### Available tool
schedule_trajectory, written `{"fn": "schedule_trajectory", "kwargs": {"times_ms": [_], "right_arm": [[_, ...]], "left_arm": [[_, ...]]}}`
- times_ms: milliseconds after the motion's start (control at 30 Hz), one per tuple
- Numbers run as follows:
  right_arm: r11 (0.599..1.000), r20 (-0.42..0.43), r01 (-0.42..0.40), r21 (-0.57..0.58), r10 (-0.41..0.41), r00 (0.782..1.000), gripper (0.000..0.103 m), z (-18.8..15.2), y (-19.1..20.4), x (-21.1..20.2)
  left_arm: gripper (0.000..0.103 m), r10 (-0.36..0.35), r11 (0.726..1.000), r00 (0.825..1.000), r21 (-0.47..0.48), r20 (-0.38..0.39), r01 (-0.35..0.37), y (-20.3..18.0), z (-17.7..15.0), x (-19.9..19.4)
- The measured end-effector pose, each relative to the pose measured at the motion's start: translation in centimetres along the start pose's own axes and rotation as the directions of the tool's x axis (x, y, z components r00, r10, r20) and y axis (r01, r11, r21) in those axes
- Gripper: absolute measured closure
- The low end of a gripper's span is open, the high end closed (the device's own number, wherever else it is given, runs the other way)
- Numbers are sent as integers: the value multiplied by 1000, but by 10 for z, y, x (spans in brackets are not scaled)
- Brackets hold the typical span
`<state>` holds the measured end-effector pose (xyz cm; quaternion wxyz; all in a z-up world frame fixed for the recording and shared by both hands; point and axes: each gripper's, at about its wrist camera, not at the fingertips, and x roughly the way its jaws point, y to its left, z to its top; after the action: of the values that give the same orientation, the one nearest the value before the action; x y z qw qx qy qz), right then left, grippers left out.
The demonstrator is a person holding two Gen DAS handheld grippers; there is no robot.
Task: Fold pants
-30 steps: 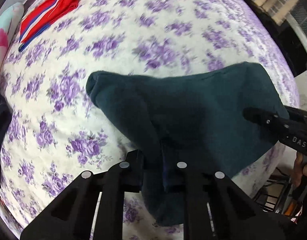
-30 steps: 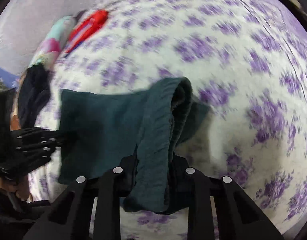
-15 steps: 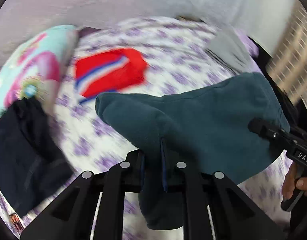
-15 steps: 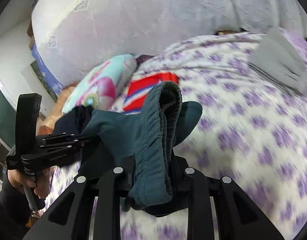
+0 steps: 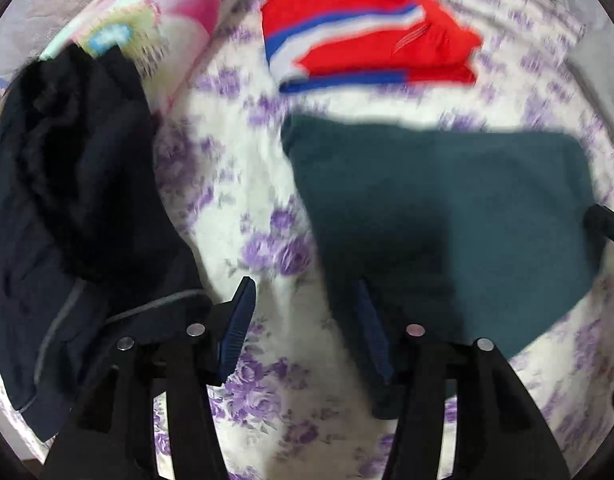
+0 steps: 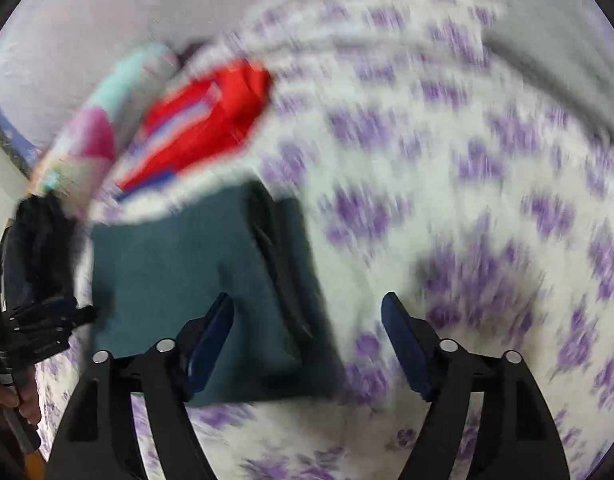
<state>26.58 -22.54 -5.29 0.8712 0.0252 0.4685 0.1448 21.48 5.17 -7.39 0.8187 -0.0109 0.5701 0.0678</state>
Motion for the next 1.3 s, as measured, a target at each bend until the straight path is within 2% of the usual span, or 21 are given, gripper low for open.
{"fn": "schedule_trajectory", "kwargs": {"times_ms": [33,67,100,167,233,300,333,367,433,533,600,667,733,800,833,867,900,933,1067,1167,1300], "right_arm": [[1000,49,4,-26,-3,999,37,9,10,-6],[999,91,-18,-44,22,996,48,18,19,-10],[998,100,-42,-50,47,994,68,25,22,-8],[988,59,-138,-63,142,988,85,37,36,5],[980,-25,-189,-58,188,982,86,37,40,29],[993,-118,-105,-58,98,988,95,35,29,62],[994,-116,-101,-40,96,989,103,33,19,64],[989,-108,-146,1,145,983,103,31,8,63],[981,-105,-176,80,184,977,103,28,0,50],[972,-57,-230,48,232,971,92,10,16,11],[960,-76,-279,16,280,957,74,-9,29,-3],[965,-144,-253,-63,242,960,65,-33,42,-1],[984,-199,-175,-42,163,966,67,-49,25,11],[975,-188,-185,120,206,960,95,-52,-7,10],[969,-163,-151,193,184,969,95,-53,-22,0],[966,-132,-132,221,164,978,90,-54,-28,-12],[970,-107,-95,224,122,987,64,-55,-31,-24],[974,-75,-77,214,95,993,55,-58,-30,-38],[980,-44,-99,173,108,993,48,-73,-15,-74],[987,-6,-100,126,101,995,29,-90,8,-101],[997,4,-4,72,4,1000,17,-95,34,-118]], "left_arm": [[52,-23,1000,999,-7,30,23,-3,5,-9],[52,-39,999,998,-4,47,39,-7,10,-15],[52,-50,999,997,1,60,50,-12,15,-18],[52,-54,998,996,-3,76,55,-21,27,-17],[52,-60,997,996,-43,70,63,-21,36,-7],[60,-97,992,995,-82,35,100,-12,44,15],[60,-48,996,999,-80,7,49,-8,47,30],[49,-3,996,1000,-85,-19,2,1,49,44],[45,-42,984,999,-171,-19,38,16,47,40],[48,-25,992,999,-125,39,29,11,34,10],[46,-15,997,998,-75,65,20,-1,15,-9],[42,-98,993,994,-59,57,101,-17,-12,-16],[38,-67,998,998,5,-14,67,-36,-31,3],[32,-49,999,997,13,-64,50,-38,-48,24],[32,-67,997,997,-32,-29,66,-32,-52,19],[32,-79,995,995,-56,-52,76,-28,-53,16],[32,-79,995,995,-61,-66,75,-27,-55,13],[33,-60,996,995,-67,-74,55,-24,-56,6],[27,-66,991,998,-120,-8,65,-16,-69,-35],[14,-56,991,997,-119,44,61,-21,-85,-69],[7,-42,996,996,-73,80,47,-26,-109,-98]]}}
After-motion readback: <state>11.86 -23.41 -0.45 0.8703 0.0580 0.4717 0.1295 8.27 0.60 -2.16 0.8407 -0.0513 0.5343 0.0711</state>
